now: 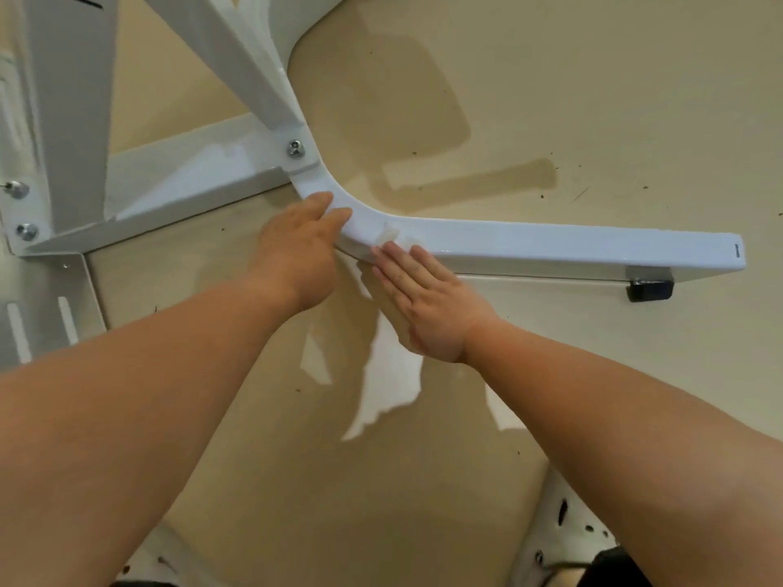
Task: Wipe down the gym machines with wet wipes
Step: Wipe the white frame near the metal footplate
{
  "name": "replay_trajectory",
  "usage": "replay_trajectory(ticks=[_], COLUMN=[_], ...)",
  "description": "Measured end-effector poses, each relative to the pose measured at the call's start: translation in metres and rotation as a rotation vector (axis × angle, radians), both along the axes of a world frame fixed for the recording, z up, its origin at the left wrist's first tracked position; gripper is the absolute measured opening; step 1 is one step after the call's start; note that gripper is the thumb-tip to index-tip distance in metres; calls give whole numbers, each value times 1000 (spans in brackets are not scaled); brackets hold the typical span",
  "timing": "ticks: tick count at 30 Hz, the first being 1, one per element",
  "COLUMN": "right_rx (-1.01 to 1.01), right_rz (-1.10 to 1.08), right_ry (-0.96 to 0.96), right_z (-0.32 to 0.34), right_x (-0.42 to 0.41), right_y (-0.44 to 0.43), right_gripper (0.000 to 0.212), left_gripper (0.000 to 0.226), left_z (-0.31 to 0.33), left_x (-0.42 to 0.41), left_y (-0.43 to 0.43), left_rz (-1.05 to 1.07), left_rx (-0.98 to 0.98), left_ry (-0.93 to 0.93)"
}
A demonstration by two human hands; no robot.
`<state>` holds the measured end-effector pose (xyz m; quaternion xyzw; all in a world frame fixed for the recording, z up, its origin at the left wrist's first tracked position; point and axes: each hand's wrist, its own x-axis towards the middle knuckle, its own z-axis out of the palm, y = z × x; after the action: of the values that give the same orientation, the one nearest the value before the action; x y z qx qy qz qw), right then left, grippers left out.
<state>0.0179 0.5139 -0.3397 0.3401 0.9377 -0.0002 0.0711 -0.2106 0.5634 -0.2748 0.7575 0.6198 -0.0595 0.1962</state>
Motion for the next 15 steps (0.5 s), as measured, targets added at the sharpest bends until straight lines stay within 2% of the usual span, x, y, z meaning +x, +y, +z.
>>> replay_trajectory(ticks=[3,6,10,12,15], right_rx=[90,166,207,191,201], right_rz=[179,328,419,401,381], right_ry=[-149,-414,-738,-777,-683], right_z=[3,16,38,43,38], right_x=[-8,4,63,95,96], right_y=[14,28,30,26,24], right_gripper=[66,58,66,66,65], left_gripper=[57,50,48,47,48], left_z=[5,9,13,13,14], left_x=[-8,-15,-10,-6,-3], left_y=[11,19,25,25,23], left_rz=[-20,-72,-104,-121,-125], left_rx=[9,-18,-29,-25,-32], left_ry=[-10,54,154,183,179])
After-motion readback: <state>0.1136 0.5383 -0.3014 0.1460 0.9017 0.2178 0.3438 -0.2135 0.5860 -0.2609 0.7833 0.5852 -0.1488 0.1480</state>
